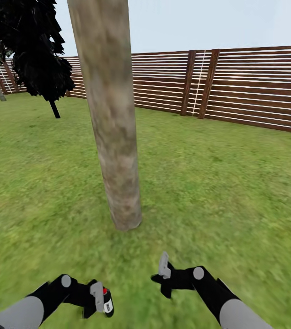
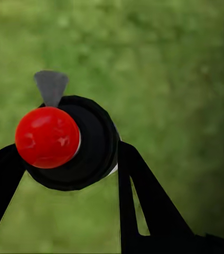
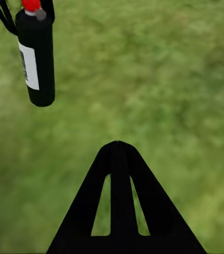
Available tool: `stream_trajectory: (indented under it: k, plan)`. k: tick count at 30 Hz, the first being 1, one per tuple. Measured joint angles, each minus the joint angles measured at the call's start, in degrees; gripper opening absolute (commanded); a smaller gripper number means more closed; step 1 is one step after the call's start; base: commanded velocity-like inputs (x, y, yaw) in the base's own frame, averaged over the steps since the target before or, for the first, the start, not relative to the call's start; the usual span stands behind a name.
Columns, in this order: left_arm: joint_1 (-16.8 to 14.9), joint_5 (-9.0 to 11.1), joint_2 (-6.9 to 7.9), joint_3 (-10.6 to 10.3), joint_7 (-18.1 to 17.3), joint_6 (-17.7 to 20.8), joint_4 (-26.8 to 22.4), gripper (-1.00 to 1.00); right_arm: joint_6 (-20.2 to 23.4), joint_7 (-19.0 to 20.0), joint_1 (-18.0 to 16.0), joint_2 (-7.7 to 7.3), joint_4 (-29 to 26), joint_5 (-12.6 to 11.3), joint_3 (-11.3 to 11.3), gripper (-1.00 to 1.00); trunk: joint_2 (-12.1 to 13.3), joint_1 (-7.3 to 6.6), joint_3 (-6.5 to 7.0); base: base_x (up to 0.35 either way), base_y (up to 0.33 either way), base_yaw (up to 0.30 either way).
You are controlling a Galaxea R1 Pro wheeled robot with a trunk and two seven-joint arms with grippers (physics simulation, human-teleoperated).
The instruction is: In the garden, pick up the pesticide atomizer on the floor and spray pesticide onto both trees until each tree trunk is fully covered.
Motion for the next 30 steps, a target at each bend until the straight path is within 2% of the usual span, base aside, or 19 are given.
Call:
stream_trajectory:
  k: [3,4,5,6,8,15,30]
  plan:
    - [-0.12,-0.11,-1.84,-0.55,0.02,0.05,-0.64,-1.0,0.04,0.04,0.0,0.94,-0.67,0.01,0.0,-1.0,0.0,0.0,0.0,0.0,0.0,0.0]
    - [-0.14,-1.11,-2.38,-1.19,0.02,0.72,-1.39,-1.0,0.04,0.07,0.0,1.09,-0.74,0.02,0.0,-1.0,0.0,0.0,0.0,0.0,0.0,0.0]
    - [-0.14,-3.47,-3.03,-1.72,0.07,2.82,-2.6,-1.0,0.04,0.08,0.0,1.34,-0.78,0.01,0.0,-1.0,0.0,0.0,0.0,0.0,0.0,0.0]
    - [-0.15,-4.9,-3.55,-1.83,0.09,4.44,-3.56,-1.0,0.04,0.12,0.0,1.8,-0.8,0.03,0.05,-1.0,0.0,0.0,0.0,0.0,0.0,0.0]
    - [-0.15,-6.19,-4.26,-1.92,0.11,6.14,-5.07,-1.0,0.03,0.16,0.0,2.23,-0.81,0.48,0.08,-1.0,0.0,0.0,0.0,0.0,0.0,0.0]
    - [-0.34,-6.54,-7.37,-2.02,0.29,6.68,-6.7,-1.0,-0.03,0.18,0.0,3.23,-0.81,1.63,0.18,-1.0,0.0,0.0,0.0,0.0,0.0,0.0]
    - [-0.38,-6.59,-10.36,-1.92,1.56,6.69,-8.13,-1.0,-0.04,0.18,0.0,3.61,-0.81,1.96,0.18,-1.0,0.0,0.0,0.0,0.0,0.0,0.0]
